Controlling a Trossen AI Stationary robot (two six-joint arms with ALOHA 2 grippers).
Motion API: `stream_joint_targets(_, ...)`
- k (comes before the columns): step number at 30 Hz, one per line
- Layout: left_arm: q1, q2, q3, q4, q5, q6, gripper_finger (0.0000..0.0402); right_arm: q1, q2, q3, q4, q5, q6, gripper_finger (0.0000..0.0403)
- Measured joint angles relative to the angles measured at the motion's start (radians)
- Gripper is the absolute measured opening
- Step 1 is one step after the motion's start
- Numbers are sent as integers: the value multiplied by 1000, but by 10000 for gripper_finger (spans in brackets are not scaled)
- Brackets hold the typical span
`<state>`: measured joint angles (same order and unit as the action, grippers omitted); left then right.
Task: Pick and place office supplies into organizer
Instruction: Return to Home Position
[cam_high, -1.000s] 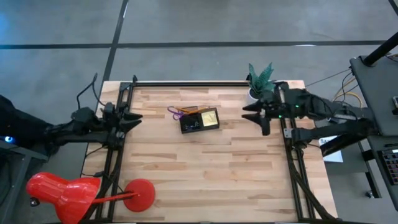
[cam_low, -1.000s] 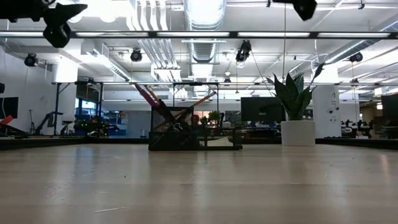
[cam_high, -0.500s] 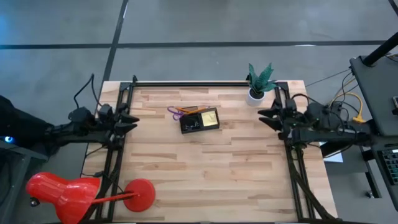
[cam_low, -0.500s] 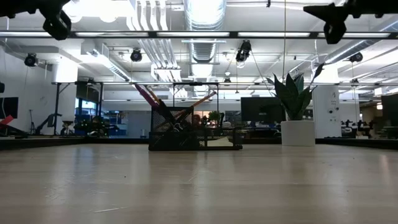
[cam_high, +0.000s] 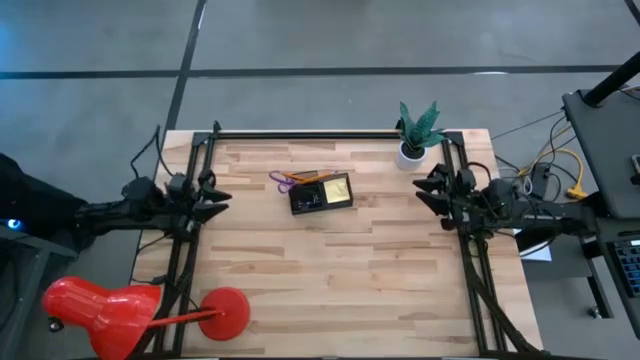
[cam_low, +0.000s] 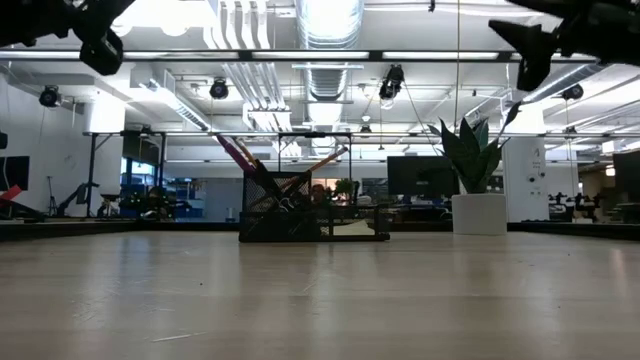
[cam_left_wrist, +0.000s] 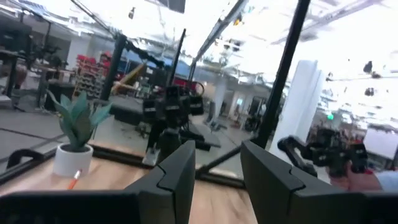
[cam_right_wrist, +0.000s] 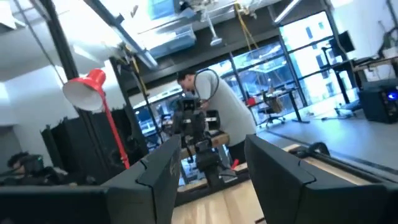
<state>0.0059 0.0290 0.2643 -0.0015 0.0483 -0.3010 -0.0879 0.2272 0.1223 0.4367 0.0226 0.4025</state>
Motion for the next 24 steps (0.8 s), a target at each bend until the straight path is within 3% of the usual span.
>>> stream_joint_targets(9, 0, 0, -27, 14, 12, -7, 114, 0, -4, -90, 13, 6, 58, 169)
stream_joint_targets(24, 0, 39, -36, 23, 1, -6, 114, 10, -15, -93, -45, 6, 59, 169)
